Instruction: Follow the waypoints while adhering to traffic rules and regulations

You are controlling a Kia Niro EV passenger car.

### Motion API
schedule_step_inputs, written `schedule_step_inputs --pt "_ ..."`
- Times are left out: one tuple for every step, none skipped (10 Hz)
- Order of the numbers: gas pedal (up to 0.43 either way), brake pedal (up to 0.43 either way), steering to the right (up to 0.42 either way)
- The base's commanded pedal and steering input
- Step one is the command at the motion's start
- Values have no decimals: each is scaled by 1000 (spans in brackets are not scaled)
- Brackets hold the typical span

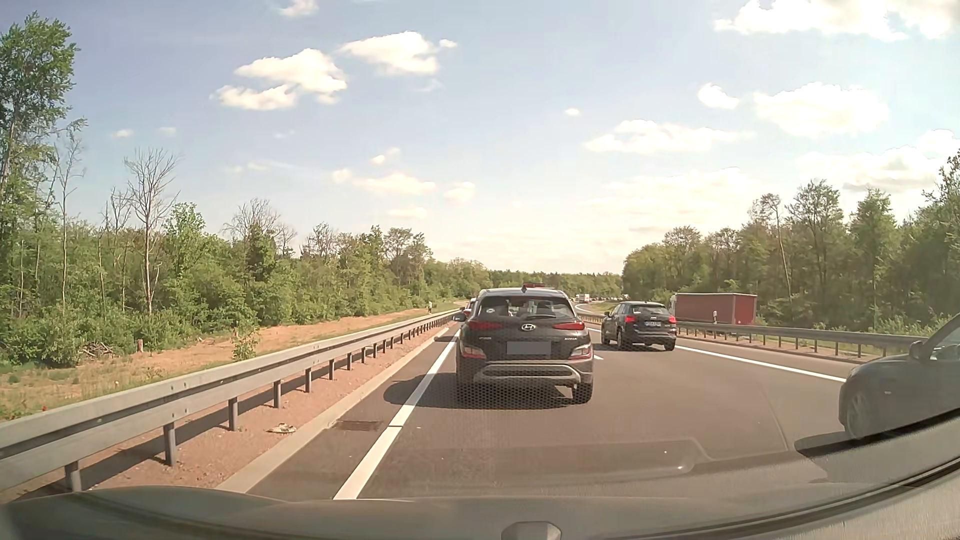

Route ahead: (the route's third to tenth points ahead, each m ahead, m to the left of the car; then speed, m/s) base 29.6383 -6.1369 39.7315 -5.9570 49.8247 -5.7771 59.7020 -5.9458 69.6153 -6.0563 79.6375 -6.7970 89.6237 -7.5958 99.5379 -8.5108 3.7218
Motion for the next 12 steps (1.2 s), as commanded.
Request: schedule_step_inputs --pt "0 0 -7" --pt "0 0 -7" --pt "0 0 -7" --pt "0 0 -6" --pt "0 0 -5" --pt "0 0 -5" --pt "0 0 -4" --pt "0 0 -4" --pt "0 0 -4" --pt "0 0 -3" --pt "8 0 -3" --pt "8 0 -3"
